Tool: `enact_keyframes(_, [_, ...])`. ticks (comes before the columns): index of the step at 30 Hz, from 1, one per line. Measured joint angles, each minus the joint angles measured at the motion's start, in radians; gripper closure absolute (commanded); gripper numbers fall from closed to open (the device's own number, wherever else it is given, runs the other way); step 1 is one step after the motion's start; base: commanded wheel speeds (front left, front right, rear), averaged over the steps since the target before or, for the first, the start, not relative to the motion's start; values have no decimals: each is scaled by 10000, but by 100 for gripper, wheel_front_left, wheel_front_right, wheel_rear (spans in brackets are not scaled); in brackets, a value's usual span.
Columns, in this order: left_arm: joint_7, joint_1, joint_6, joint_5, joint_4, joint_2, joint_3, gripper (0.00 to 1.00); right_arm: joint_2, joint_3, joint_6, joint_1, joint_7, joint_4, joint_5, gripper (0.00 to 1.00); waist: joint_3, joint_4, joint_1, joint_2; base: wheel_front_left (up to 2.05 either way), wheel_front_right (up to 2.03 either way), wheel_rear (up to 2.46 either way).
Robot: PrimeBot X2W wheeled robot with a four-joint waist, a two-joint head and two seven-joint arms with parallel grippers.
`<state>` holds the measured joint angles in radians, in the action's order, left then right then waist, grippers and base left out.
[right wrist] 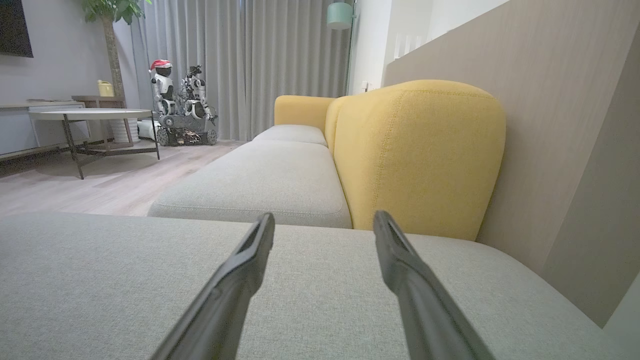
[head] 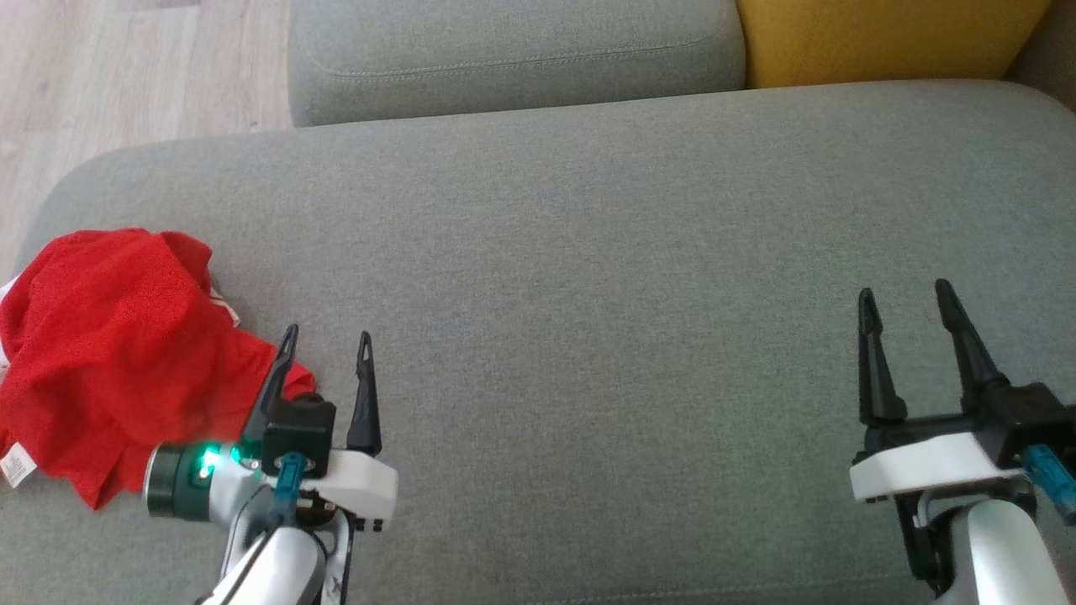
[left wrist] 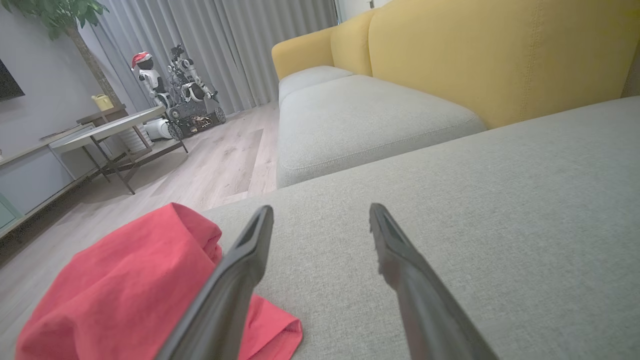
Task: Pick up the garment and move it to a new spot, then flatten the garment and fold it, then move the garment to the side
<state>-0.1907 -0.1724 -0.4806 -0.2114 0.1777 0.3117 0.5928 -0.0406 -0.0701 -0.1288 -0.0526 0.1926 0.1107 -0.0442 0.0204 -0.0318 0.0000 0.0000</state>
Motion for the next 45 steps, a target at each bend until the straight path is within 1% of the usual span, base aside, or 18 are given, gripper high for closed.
enact_keyframes(5, [-151, -2, -209, -140, -493, 4, 69, 0, -2, 44, 0, -3, 117, 146, 211, 0, 5, -25, 0, 0, 0, 0, 0])
enact_keyframes(6, [-192, 5, -228, -184, -571, -6, 42, 0, -2, 42, 0, -5, 115, 222, 393, 0, 2, -27, 0, 0, 0, 0, 0])
enact_keyframes(10, [-326, 135, -245, -497, -757, -44, -330, 0, -4, 42, 0, -9, 115, 518, 957, 0, 14, -28, 0, 0, 0, 0, 0])
enact_keyframes(11, [-332, 206, -171, -606, -788, -88, -495, 0, -4, 75, 0, -21, 113, 600, 1106, 0, 17, -29, 0, 0, 0, 0, 0])
enact_keyframes(13, [-401, 400, 121, -869, -826, -276, -828, 0, -4, 86, 0, -27, 113, 717, 1350, 0, 23, -35, 0, 0, 0, 0, 0])
enact_keyframes(17, [-497, 772, 920, -991, -765, -675, -1350, 0, -6, 94, 0, -62, 82, 894, 1517, 0, 34, -51, 0, 0, 0, 0, 0])
enact_keyframes(19, [-539, 855, 1421, -886, -688, -805, -1492, 0, -6, 94, 0, -99, 36, 941, 1415, 0, 38, -60, 0, 0, 0, 0, 0])
enact_keyframes(20, [-589, 857, 1601, -721, -635, -890, -1546, 0, -8, 96, 0, -119, 36, 949, 1279, 0, 39, -62, 0, 0, 0, 0, 0])
enact_keyframes(23, [-589, 861, 2132, -543, -416, -1239, -1802, 0, -8, 150, 0, -226, 10, 963, 1198, 0, 40, -64, 0, 0, 0, 0, 0])
enact_keyframes(26, [-589, 873, 2516, -355, -261, -1453, -2123, 0, -8, 176, 0, -225, 10, 982, 1198, 0, 41, -73, 0, 0, 0, 0, 0])
enact_keyframes(27, [-589, 874, 2608, -270, -224, -1528, -2240, 0, -8, 176, 0, -224, 10, 988, 1198, 0, 43, -76, 0, 0, 0, 0, 0])
enact_keyframes(28, [-589, 874, 2608, -270, -224, -1528, -2240, 0, -8, 176, 0, -224, 10, 988, 1198, 0, 43, -76, 0, 0, 0, 0, 0])
enact_keyframes(29, [-589, 884, 2790, -105, -190, -1661, -2429, 0, -8, 178, 0, -224, 10, 988, 1198, 0, 61, -74, 0, 0, 0, 0, 0])
enact_keyframes(36, [-589, 884, 3049, 372, -142, -1939, -2947, 0, -8, 257, 0, -225, 10, 988, 1198, 0, 128, 47, 0, 0, 0, 0, 0])
enact_keyframes(38, [-589, 884, 3062, 479, -128, -2008, -3166, 0, -10, 337, 0, -225, 12, 988, 1197, 0, 135, 151, 0, 0, 0, 0, 0])
enact_keyframes(42, [-589, 895, 3227, 700, -107, -2117, -3501, 0, -12, 579, 0, -224, 27, 1003, 1137, 0, 115, 448, 0, 0, 0, 0, 0])
enact_keyframes(45, [-589, 937, 3246, 840, -67, -2215, -3568, 0, -12, 686, 0, -193, 75, 1129, 1143, 0, 10, 780, 0, 0, 0, 0, 0])
